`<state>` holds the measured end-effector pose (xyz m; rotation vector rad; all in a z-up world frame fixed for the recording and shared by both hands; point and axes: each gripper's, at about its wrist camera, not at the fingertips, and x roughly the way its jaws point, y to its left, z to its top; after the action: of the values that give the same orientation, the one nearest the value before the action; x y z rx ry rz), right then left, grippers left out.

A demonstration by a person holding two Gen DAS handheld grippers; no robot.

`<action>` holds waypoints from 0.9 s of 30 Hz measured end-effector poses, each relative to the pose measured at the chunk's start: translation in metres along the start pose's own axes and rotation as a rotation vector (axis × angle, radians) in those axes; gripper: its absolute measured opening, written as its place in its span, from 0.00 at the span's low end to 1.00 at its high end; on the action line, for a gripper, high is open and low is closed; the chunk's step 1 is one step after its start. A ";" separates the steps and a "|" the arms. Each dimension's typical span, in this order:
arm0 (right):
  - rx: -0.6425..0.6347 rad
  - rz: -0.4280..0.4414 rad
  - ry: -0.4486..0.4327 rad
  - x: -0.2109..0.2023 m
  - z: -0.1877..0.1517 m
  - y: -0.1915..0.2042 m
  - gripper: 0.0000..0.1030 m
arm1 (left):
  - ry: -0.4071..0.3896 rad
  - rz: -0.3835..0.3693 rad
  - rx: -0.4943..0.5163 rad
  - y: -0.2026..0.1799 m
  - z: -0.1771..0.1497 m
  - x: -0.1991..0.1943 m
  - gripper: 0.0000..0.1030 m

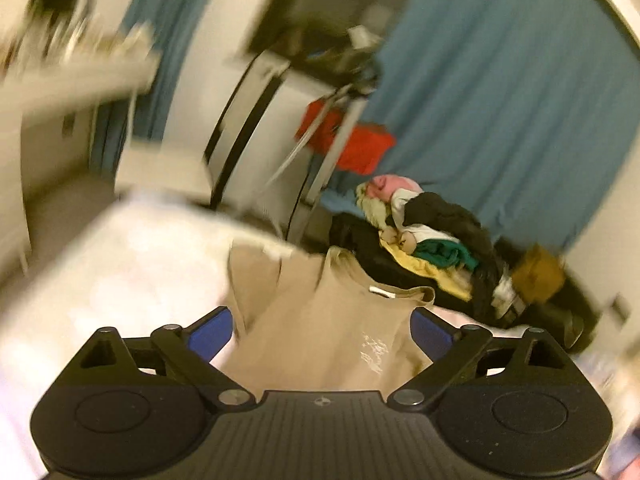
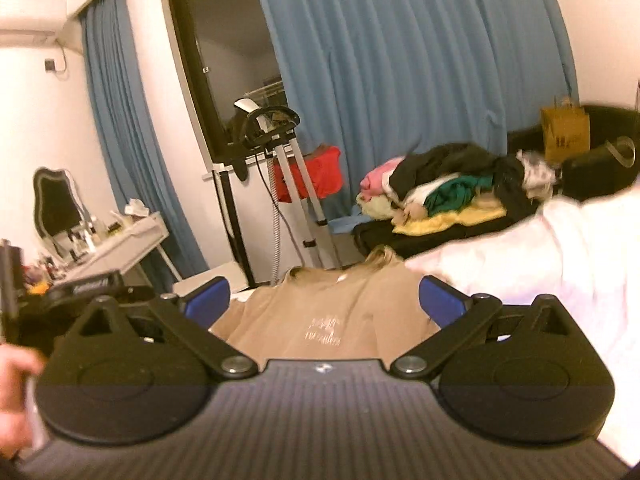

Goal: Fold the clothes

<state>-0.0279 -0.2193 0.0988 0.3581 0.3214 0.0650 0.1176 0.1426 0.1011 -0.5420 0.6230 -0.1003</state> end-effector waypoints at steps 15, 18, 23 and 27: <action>0.237 -0.034 0.200 0.081 -0.103 -0.073 0.76 | 0.018 0.025 -0.309 0.105 -0.006 0.127 0.45; 0.248 -0.028 0.238 0.099 -0.112 -0.080 0.76 | 0.006 0.038 -0.351 0.123 -0.010 0.156 0.40; 0.248 -0.034 0.293 0.126 -0.124 -0.087 0.76 | -0.008 -0.013 -0.442 0.145 -0.019 0.194 0.28; 0.248 -0.030 0.323 0.138 -0.131 -0.091 0.76 | -0.007 -0.055 -0.427 0.145 -0.015 0.207 0.09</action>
<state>0.0612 -0.2447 -0.0905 0.5903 0.6573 0.0536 0.2663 0.2083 -0.0922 -0.9721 0.6250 -0.0160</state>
